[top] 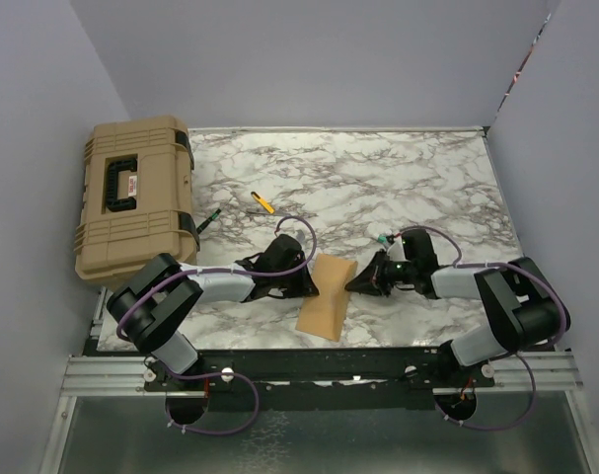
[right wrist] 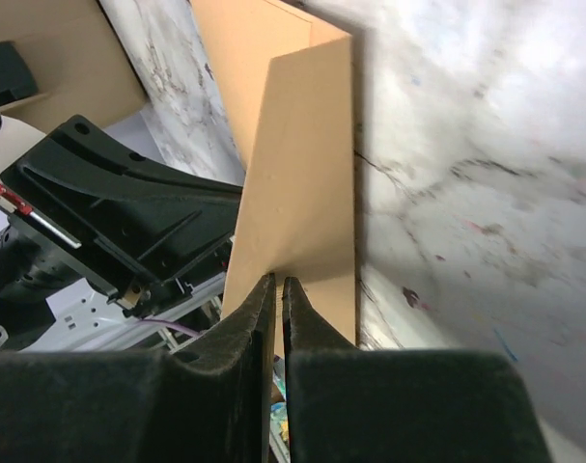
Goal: Place the letter into the envelope and seal it
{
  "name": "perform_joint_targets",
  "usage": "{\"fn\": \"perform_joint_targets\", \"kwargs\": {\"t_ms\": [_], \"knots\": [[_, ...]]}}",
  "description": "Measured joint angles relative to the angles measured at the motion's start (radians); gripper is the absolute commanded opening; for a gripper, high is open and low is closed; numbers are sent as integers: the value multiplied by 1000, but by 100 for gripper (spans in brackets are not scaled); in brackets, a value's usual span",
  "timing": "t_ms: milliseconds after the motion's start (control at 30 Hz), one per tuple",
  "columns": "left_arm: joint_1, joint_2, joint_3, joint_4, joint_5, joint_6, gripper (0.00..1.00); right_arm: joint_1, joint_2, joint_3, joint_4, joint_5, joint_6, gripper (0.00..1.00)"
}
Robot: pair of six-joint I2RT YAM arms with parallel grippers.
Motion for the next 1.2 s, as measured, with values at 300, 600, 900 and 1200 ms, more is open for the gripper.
{"fn": "perform_joint_targets", "kwargs": {"t_ms": [300, 600, 900, 1200], "knots": [[-1, 0, 2, 0, 0, 0, 3, 97, 33, 124, -121, 139, -82, 9], [-1, 3, 9, -10, 0, 0, 3, 217, 66, 220, -283, 318, -170, 9], [-1, 3, 32, -42, 19, 0, 4, 363, 82, 339, -418, 522, -270, 9], [40, -29, 103, -58, 74, -14, 4, 492, 81, 400, -496, 738, -372, 10]]}}
